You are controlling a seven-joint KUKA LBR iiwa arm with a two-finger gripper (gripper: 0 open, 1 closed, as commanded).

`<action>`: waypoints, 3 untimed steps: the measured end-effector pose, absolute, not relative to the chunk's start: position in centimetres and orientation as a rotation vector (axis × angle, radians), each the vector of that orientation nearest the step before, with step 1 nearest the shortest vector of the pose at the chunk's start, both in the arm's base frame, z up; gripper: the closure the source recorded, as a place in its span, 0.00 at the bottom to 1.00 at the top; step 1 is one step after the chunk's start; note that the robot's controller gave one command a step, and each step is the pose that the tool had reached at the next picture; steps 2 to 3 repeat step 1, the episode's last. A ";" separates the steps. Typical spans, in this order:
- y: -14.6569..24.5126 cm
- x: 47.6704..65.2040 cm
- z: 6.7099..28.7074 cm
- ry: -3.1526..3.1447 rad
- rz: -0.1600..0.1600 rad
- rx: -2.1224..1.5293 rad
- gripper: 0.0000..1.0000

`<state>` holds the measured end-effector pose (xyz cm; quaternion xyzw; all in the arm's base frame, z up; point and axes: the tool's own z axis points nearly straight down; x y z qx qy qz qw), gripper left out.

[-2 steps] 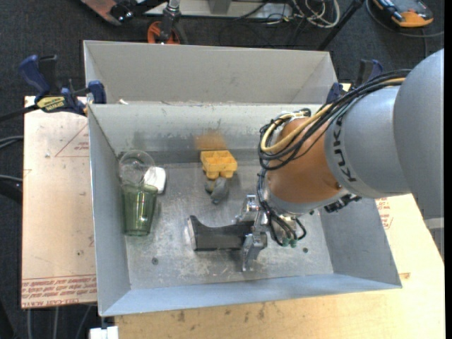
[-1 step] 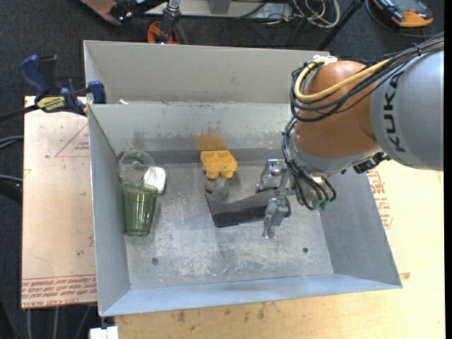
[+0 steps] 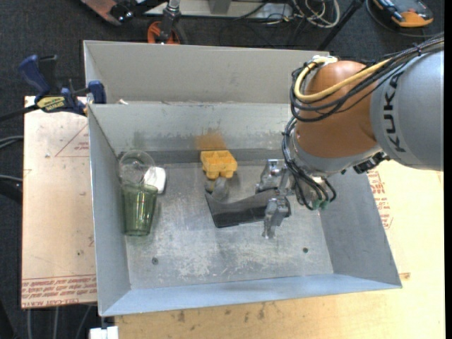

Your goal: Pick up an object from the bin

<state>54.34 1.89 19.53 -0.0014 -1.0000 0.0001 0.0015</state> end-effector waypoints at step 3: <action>1.9 54.4 20.9 -3.128 0.000 0.129 1.00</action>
Offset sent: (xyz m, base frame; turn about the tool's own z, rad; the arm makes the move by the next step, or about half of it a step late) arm 0.0351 -0.0212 0.0750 -0.4636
